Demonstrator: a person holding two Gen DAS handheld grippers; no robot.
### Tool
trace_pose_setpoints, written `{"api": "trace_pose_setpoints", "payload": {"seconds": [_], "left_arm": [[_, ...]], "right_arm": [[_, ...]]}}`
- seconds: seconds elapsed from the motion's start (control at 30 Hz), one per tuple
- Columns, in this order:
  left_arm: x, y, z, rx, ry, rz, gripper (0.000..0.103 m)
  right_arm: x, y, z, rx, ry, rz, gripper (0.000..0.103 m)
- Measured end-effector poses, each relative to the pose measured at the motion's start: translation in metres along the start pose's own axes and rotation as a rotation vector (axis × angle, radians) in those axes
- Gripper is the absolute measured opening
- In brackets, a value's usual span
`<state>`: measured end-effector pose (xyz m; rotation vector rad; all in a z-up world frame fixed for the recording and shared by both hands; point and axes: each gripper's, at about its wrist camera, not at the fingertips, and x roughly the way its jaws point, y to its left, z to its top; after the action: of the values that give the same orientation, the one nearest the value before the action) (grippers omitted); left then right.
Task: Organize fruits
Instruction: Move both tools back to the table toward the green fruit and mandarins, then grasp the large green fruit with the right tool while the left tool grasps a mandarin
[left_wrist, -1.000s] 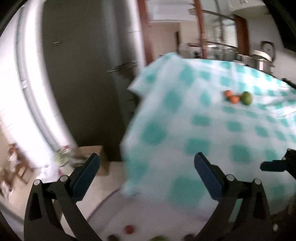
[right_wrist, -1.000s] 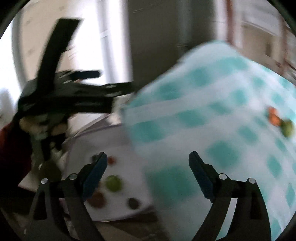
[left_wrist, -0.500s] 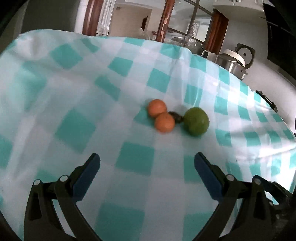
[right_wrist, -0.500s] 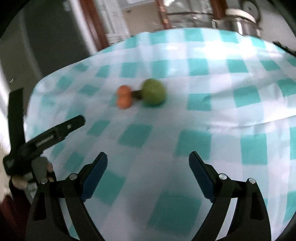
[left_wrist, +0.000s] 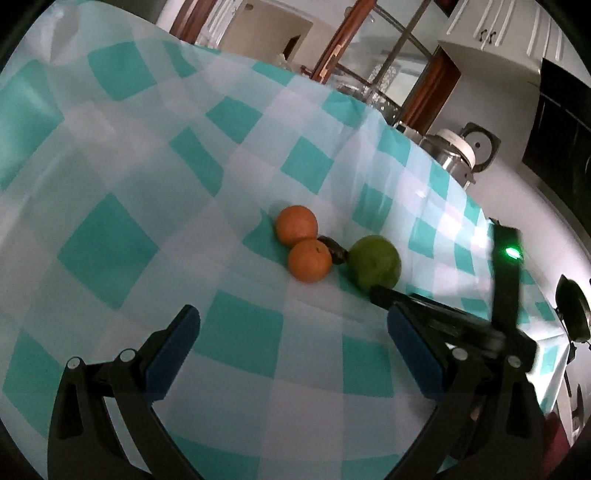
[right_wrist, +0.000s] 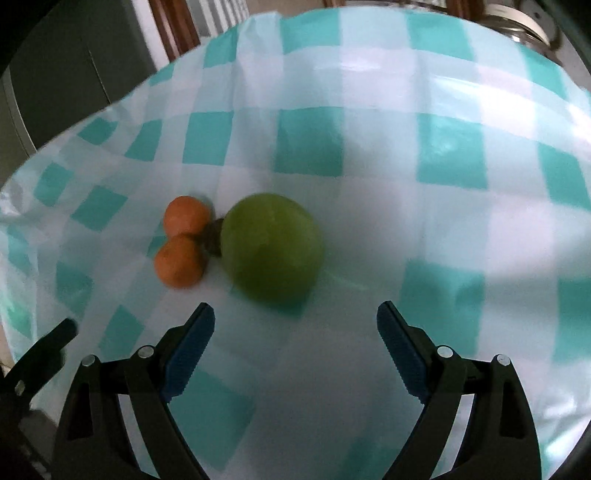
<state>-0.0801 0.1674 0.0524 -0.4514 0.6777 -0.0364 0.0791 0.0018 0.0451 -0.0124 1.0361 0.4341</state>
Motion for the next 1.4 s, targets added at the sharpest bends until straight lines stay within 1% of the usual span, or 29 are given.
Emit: {"api": "trace_pose_setpoints", "payload": {"seconds": [0.2, 0.33, 0.4, 0.43, 0.47, 0.53, 0.63, 0.67, 0.73, 0.83, 0.93, 0.97, 1.03, 1.07, 1.13, 1.17, 1.23, 1.3, 1.37, 1.4], "left_arm": [[-0.002, 0.001, 0.000, -0.004, -0.006, -0.004, 0.102], [-0.002, 0.001, 0.000, -0.005, -0.005, -0.007, 0.102], [-0.002, 0.001, 0.000, -0.004, -0.005, -0.007, 0.102], [-0.002, 0.001, 0.000, -0.004, -0.004, -0.007, 0.102], [-0.002, 0.001, 0.000, -0.003, -0.004, -0.006, 0.102], [-0.003, 0.001, 0.000, 0.001, -0.004, -0.002, 0.102], [-0.002, 0.001, 0.000, 0.007, -0.003, 0.005, 0.102], [-0.002, 0.001, 0.001, 0.008, -0.003, 0.007, 0.102], [-0.002, 0.000, 0.000, 0.011, -0.003, 0.014, 0.102], [-0.001, -0.003, 0.000, 0.027, 0.002, 0.028, 0.102], [0.005, -0.009, -0.002, 0.065, 0.042, 0.036, 0.102], [0.006, -0.011, -0.003, 0.074, 0.052, 0.038, 0.102], [0.008, -0.015, -0.004, 0.088, 0.058, 0.066, 0.102], [0.011, -0.018, -0.004, 0.102, 0.073, 0.069, 0.102], [0.023, -0.026, -0.003, 0.143, 0.119, 0.076, 0.102], [0.029, -0.030, -0.001, 0.160, 0.127, 0.088, 0.102], [0.043, -0.043, 0.005, 0.222, 0.125, 0.149, 0.102], [0.061, -0.053, 0.013, 0.257, 0.132, 0.189, 0.101], [0.076, -0.057, 0.018, 0.250, 0.153, 0.190, 0.098], [0.088, -0.059, 0.022, 0.257, 0.174, 0.202, 0.092]], "right_arm": [[0.022, 0.007, 0.018, -0.058, 0.031, -0.018, 0.087], [0.030, 0.013, 0.024, -0.099, 0.028, -0.044, 0.086], [0.029, 0.015, 0.024, -0.115, 0.013, -0.049, 0.067], [0.028, 0.016, 0.023, -0.125, 0.008, -0.037, 0.062], [0.025, 0.017, 0.020, -0.131, 0.004, -0.039, 0.060], [0.020, 0.012, 0.016, -0.105, -0.005, -0.042, 0.060], [0.003, -0.006, 0.006, 0.003, -0.054, -0.011, 0.060], [-0.006, -0.017, 0.002, 0.058, -0.080, -0.005, 0.060], [-0.018, -0.033, -0.005, 0.126, -0.123, -0.028, 0.060], [-0.030, -0.052, -0.014, 0.189, -0.184, -0.073, 0.060], [-0.040, -0.068, -0.021, 0.262, -0.239, -0.058, 0.061], [-0.039, -0.070, -0.022, 0.265, -0.243, -0.053, 0.061], [-0.039, -0.070, -0.025, 0.266, -0.249, -0.031, 0.061], [-0.035, -0.065, -0.019, 0.268, -0.252, -0.021, 0.061], [-0.033, -0.070, -0.018, 0.277, -0.252, -0.003, 0.061], [-0.033, -0.073, -0.019, 0.281, -0.247, 0.006, 0.061], [-0.034, -0.077, -0.021, 0.294, -0.244, 0.020, 0.061], [-0.029, -0.071, -0.017, 0.301, -0.249, 0.024, 0.061], [-0.030, -0.072, -0.018, 0.301, -0.247, 0.031, 0.061], [-0.029, -0.072, -0.018, 0.299, -0.245, 0.033, 0.061]]}}
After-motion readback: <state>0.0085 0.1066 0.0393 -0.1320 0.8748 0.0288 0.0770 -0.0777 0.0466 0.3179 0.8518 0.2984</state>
